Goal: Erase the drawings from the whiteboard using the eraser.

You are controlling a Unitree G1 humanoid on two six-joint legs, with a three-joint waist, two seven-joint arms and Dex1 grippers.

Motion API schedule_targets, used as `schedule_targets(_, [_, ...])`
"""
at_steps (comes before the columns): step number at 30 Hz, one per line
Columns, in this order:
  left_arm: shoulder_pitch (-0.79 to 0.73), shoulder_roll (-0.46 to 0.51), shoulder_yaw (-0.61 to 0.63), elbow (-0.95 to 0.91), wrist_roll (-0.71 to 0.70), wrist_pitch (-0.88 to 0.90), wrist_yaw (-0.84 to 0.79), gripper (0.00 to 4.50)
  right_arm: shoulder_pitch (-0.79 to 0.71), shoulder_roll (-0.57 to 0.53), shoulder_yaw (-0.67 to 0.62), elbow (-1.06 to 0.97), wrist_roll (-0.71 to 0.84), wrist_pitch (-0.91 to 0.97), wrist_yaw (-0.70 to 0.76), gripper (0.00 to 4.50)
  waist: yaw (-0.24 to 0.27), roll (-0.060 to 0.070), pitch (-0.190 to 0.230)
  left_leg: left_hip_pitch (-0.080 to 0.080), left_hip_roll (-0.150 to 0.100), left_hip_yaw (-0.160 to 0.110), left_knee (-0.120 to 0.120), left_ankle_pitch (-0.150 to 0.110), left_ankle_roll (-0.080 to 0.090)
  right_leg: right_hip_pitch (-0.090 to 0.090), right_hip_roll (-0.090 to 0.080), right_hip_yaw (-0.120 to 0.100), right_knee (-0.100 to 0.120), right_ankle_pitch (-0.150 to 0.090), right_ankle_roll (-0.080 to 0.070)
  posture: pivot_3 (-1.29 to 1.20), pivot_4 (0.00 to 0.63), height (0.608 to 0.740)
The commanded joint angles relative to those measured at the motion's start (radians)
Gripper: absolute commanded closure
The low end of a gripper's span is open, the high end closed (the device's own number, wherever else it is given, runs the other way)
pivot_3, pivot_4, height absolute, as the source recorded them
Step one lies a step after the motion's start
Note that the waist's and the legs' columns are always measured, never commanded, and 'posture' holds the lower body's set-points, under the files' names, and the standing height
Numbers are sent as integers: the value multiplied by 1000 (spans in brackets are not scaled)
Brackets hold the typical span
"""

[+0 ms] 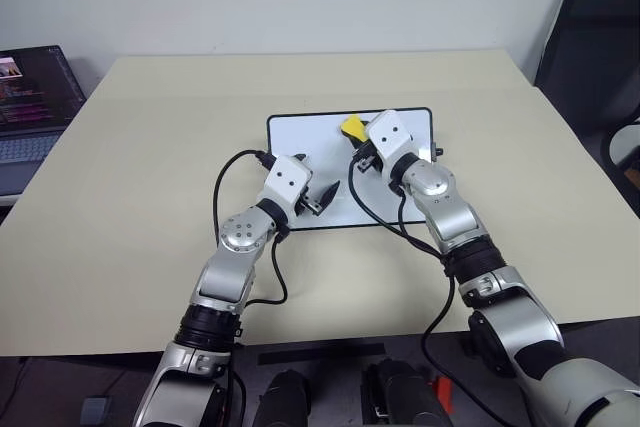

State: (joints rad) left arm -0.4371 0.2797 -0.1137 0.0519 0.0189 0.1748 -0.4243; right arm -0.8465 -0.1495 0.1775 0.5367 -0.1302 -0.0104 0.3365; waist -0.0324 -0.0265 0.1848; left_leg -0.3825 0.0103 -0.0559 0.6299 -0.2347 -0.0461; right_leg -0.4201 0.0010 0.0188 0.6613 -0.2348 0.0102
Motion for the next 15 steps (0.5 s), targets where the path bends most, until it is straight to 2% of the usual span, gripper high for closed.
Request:
schedule_targets(1, [-10, -5, 1, -33, 1, -8, 7, 0, -24, -14, -16, 7, -5, -8, -10, 3371, 0, 0, 0, 0, 0, 0, 0, 0, 0, 0, 0, 0, 0, 0, 0, 0, 150, 740])
schedule_targets(6, [-12, -4, 3, -30, 1, -10, 7, 0, -15, -30, -2, 4, -22, 20, 12, 3371, 0, 0, 0, 0, 0, 0, 0, 0, 0, 0, 0, 0, 0, 0, 0, 0, 150, 740])
schedule_targets(15, [-2, -5, 7, -46, 3, -3, 16, 0, 81, -125, 29, -52, -49, 78, 81, 3371, 7, -1, 0, 1, 0, -1, 1, 0, 0, 2, -1, -1, 0, 0, 0, 0, 150, 740])
